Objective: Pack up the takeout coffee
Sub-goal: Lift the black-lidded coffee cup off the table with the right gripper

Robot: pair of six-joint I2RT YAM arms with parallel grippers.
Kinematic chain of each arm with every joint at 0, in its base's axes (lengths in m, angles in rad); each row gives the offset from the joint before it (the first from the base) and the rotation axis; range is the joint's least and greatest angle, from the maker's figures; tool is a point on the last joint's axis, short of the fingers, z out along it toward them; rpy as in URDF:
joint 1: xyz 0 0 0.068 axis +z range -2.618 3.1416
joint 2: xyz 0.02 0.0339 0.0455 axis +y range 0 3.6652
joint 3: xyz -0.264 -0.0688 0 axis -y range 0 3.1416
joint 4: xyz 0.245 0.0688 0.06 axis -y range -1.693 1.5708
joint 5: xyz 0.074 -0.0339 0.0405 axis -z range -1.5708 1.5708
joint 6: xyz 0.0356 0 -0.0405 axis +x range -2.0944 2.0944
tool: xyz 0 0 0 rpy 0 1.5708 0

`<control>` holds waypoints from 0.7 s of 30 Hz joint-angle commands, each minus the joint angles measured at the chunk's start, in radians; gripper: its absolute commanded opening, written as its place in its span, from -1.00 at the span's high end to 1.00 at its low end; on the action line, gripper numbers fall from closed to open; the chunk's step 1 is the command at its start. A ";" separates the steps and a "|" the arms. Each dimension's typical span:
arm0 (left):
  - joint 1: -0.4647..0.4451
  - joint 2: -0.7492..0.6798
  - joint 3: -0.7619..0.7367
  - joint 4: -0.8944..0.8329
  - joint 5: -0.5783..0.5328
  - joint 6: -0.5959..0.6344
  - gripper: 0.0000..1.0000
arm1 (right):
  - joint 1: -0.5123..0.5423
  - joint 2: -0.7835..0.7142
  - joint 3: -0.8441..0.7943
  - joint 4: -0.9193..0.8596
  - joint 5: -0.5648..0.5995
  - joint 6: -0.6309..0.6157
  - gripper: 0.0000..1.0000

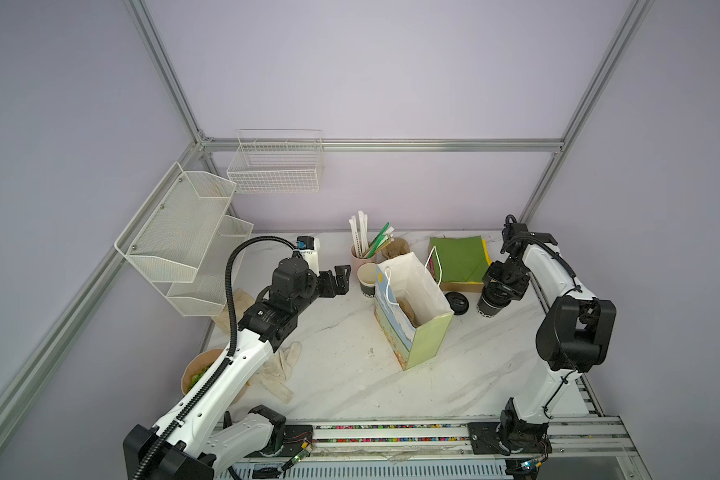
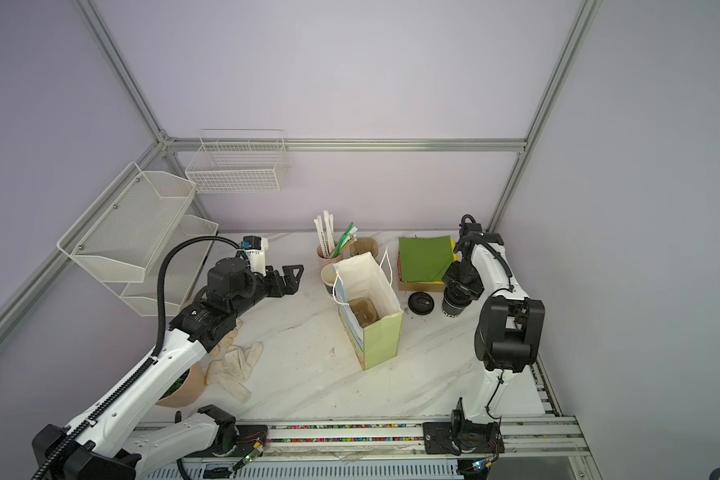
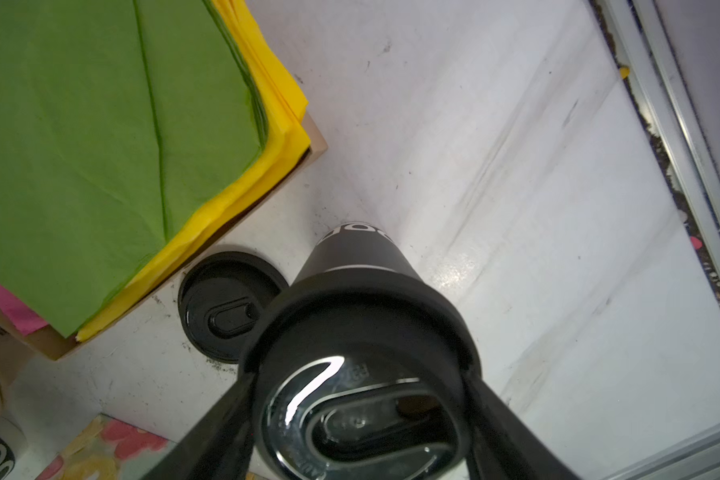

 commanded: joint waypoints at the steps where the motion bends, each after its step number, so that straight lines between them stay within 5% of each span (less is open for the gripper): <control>1: 0.009 -0.003 0.019 0.017 0.015 0.006 -1.00 | 0.019 -0.064 -0.022 -0.051 0.017 -0.008 -0.50; 21: 0.009 0.001 0.017 0.018 0.015 0.003 -1.00 | 0.273 -0.382 -0.388 -0.075 0.070 0.091 -0.52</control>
